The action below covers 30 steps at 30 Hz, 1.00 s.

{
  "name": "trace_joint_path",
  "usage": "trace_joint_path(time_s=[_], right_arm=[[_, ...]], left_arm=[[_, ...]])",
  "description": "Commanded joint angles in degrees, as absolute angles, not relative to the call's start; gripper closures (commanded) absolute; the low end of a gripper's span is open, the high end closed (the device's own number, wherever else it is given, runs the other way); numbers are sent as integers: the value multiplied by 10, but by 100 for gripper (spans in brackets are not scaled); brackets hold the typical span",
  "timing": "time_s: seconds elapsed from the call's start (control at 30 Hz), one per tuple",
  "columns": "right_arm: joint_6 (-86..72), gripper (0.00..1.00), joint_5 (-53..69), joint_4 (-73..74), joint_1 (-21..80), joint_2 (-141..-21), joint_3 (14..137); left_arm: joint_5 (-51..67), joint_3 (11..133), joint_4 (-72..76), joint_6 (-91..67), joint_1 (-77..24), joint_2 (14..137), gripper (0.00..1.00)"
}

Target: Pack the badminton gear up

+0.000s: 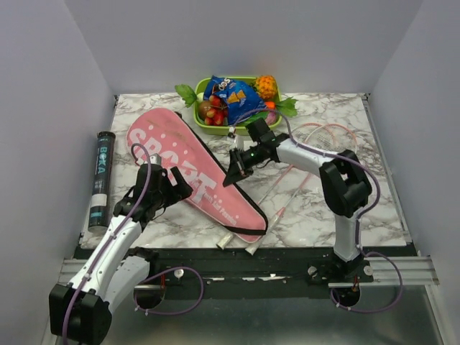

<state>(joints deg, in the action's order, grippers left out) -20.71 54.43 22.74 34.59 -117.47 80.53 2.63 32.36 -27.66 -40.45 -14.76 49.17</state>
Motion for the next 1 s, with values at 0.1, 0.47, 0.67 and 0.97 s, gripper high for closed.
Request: trace_joint_path(time_s=[0.1,0.47,0.67,0.97], right_arm=[[-183,99,424,233,355,-1051,875],[-278,100,267,133,360,-915,817],[-459,99,151,-21,366,-822,608],[-630,99,115,-196,382,-905,519]], left_arm=[[-10,337,-291,-403,-150,430,1],[-18,338,-297,-390,-150,408,1],[-37,373,-315,-368,-150,416,1],[-41,421,-344,-330,-150,445,1]])
